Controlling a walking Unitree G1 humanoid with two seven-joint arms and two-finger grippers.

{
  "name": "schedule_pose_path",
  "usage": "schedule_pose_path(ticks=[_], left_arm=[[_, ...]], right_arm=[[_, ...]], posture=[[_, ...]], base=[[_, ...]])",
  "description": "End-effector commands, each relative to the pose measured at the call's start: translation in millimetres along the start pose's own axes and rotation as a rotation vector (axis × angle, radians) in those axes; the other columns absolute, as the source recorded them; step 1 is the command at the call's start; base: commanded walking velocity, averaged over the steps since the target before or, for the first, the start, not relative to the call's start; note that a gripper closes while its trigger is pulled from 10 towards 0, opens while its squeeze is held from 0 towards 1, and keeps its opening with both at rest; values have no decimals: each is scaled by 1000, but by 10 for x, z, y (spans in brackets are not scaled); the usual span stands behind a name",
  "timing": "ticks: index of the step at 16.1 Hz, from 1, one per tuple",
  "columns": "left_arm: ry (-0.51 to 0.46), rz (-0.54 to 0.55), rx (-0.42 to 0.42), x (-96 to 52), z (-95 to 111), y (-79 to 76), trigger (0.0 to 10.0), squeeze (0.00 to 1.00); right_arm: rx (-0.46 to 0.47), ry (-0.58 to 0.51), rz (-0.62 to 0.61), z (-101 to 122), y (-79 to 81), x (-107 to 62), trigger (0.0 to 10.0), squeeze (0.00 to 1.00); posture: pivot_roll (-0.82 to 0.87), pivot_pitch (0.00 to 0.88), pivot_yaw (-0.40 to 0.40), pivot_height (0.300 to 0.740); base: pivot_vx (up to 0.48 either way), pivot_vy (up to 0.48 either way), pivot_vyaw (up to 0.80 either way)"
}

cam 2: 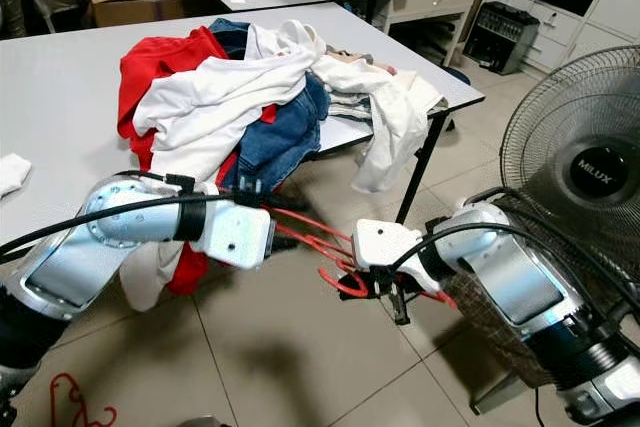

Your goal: Hang hanger

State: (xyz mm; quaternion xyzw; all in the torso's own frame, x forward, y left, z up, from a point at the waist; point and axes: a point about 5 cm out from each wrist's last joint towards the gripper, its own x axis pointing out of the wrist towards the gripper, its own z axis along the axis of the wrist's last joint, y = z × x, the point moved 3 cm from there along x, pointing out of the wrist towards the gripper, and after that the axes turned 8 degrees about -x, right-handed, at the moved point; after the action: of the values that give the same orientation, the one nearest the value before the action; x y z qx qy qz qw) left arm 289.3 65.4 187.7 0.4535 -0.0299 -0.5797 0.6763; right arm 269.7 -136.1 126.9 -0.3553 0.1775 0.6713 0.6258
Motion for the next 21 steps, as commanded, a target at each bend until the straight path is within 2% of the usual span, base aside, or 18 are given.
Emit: schedule_pose_path(ticks=[1, 8, 16, 17, 18, 19, 20, 21], left_arm=[[14, 6, 13, 7, 2, 30, 0, 0], [-14, -41, 20, 20, 84, -34, 0, 0], [17, -86, 31, 19, -2, -93, 0, 0], [16, -85, 31, 16, -6, -86, 0, 0], [14, -85, 31, 10, -9, -81, 0, 0], [10, -86, 27, 5, -11, -79, 0, 0], [9, -96, 16, -21, -31, -80, 0, 0], [27, -112, -10, -66, -88, -79, 0, 0]], right_arm=[[-18, 14, 9, 5, -16, -7, 10000, 0], [-26, 25, 5, -12, -47, -15, 10000, 0], [-42, 27, -1, -3, -89, -43, 10000, 0], [-35, 5, -15, 25, -117, -57, 10000, 549], [-32, -24, -44, 59, -161, -71, 10000, 890], [-30, -48, -58, 90, -185, -89, 10000, 1000], [-27, -123, -81, 182, -223, -170, 10000, 1000], [14, -224, -67, 291, -208, -317, 10000, 1000]], posture=[[21, 0, -76, 740], [23, 0, -79, 740], [22, 0, -79, 740], [22, 0, -79, 740], [24, 0, -80, 740], [25, 0, -79, 740], [26, 0, -80, 740], [24, 0, -80, 740]], base=[[0, 0, 0], [0, 0, 0], [0, 0, 0], [0, 0, 0], [0, 0, 0], [0, 0, 0], [0, 0, 0], [0, 0, 0]])
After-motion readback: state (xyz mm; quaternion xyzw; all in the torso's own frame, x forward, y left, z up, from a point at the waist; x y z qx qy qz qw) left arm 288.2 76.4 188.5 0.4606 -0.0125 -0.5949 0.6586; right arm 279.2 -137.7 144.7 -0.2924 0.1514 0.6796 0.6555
